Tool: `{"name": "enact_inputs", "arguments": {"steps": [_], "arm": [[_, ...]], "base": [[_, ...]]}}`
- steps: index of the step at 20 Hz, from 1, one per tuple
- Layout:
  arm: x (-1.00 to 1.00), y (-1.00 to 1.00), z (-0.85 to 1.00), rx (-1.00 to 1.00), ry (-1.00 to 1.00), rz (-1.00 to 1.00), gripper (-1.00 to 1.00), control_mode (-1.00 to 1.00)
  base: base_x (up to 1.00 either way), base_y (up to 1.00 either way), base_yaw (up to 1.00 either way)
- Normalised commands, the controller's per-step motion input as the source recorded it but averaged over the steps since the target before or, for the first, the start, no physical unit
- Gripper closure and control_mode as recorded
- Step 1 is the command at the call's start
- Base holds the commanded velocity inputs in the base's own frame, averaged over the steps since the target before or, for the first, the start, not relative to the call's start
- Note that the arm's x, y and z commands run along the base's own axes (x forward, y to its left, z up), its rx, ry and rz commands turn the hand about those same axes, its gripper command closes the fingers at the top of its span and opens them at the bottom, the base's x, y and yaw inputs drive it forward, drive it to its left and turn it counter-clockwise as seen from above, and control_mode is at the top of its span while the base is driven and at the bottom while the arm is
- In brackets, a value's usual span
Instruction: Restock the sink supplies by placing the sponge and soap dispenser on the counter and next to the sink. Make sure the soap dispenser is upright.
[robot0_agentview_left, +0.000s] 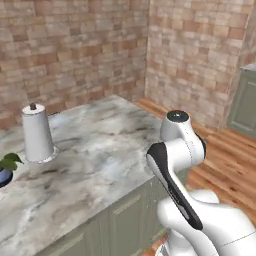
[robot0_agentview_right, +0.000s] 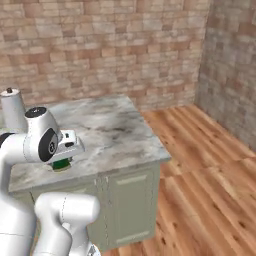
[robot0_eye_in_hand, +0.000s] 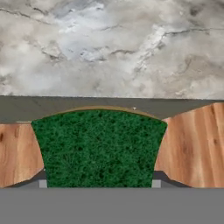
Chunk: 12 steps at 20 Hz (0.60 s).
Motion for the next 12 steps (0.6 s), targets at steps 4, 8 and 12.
{"name": "enact_inputs", "arguments": {"steps": [4,8,12], "arm": [[0.00,0.00,0.00,0.00,0.00,0.00,1.00,1.00],[0.00,0.00,0.00,0.00,0.00,0.00,1.00,1.00],[0.00,0.00,0.00,0.00,0.00,0.00,1.00,1.00]], "base": [[0.00,0.00,-1.00],[0.02,-0.07,-1.00],[0.32,-0.49,-0.85]]}}
